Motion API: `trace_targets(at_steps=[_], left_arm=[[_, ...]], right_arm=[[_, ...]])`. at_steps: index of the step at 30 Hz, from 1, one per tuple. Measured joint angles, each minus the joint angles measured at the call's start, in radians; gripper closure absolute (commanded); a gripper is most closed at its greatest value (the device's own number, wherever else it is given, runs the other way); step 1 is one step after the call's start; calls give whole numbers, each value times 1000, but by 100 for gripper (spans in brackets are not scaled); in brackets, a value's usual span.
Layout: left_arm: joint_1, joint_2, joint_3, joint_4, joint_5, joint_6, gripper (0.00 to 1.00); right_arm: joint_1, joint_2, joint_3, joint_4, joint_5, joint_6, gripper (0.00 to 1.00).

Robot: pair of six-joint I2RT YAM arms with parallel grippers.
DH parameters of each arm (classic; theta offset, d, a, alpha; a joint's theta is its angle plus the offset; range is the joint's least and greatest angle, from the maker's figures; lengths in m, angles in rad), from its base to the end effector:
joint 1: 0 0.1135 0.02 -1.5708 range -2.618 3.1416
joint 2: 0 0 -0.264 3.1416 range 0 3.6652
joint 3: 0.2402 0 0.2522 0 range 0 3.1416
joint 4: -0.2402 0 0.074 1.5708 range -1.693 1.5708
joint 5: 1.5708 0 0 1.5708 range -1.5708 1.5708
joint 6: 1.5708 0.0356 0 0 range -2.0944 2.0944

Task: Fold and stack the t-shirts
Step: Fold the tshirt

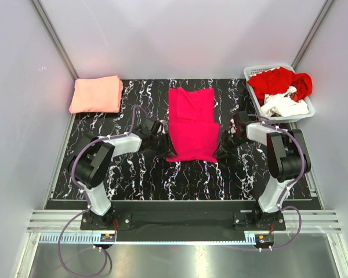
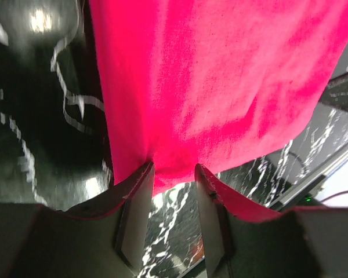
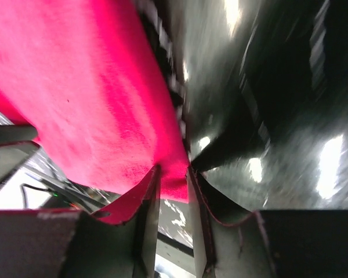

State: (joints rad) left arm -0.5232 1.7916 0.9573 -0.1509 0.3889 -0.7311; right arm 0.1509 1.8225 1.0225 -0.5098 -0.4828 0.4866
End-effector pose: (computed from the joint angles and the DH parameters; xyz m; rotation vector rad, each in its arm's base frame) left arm 0.2929 -0.1845 0.1408 -0.1227 2.7460 -0.9230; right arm 0.3205 0.0654 0.1333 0.3975 2.9141 0.8082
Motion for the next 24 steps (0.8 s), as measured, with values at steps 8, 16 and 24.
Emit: trace_targets(at_steps=[8,16,24], left_arm=[[-51,-106,-28,-151,-114,47,43],[-51,-319,-29,-358,-185,77,38],[-37,-414,-97,-341,-186,75,37]], right_arm=[[52,-82,-29,-65,74,-15,30],[51,-254,-53,-120,154,-11,25],[57,-390,-241,-86,84,75,44]])
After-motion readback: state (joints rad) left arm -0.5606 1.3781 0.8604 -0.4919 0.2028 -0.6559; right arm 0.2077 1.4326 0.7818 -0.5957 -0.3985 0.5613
